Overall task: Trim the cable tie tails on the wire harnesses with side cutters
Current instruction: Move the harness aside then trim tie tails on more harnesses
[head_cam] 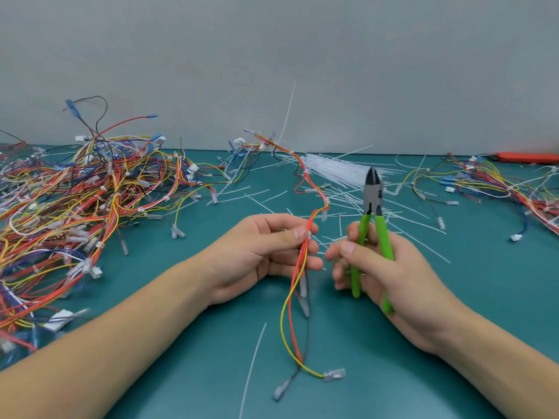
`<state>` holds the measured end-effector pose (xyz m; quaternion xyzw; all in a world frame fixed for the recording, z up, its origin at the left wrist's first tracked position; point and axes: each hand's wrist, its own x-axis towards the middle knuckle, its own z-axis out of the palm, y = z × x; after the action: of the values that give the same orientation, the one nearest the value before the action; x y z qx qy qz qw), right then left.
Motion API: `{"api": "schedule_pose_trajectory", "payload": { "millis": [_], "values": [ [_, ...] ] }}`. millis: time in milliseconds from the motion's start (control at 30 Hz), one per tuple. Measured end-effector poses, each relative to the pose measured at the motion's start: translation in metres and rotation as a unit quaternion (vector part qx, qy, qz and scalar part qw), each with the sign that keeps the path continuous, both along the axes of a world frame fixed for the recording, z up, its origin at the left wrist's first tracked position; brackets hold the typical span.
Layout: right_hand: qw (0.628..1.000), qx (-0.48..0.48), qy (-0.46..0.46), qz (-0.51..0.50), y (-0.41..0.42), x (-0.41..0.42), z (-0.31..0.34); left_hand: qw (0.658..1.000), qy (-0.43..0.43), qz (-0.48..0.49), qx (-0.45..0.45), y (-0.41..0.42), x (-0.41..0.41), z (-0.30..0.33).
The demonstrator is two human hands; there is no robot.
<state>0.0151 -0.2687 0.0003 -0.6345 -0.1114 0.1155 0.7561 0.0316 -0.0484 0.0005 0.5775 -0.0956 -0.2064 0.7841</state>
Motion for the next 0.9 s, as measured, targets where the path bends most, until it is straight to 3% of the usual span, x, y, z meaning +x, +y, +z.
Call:
{"api": "schedule_pose_trajectory", "payload": {
  "millis": [300,500,667,800,900],
  "values": [
    [1.000,0.005,0.007,0.003,0.001,0.002,0.002,0.980,-0.114,-0.061,0.153,-0.006,-0.009,0.002],
    [1.000,0.008,0.005,-0.005,0.000,0.003,-0.001,0.965,-0.145,-0.073,0.204,-0.010,-0.009,-0.001],
    [0.997,-0.049,-0.048,0.016,-0.003,-0.001,0.000,0.977,-0.117,-0.032,0.178,-0.010,-0.008,-0.001],
    [0.993,-0.062,-0.077,0.070,0.000,-0.009,0.001,0.994,-0.048,0.022,0.093,-0.007,-0.002,-0.001],
    [0.988,-0.063,-0.085,0.109,0.005,-0.016,0.002,0.998,-0.022,0.007,0.055,-0.003,0.001,0.000]
  ]
}}
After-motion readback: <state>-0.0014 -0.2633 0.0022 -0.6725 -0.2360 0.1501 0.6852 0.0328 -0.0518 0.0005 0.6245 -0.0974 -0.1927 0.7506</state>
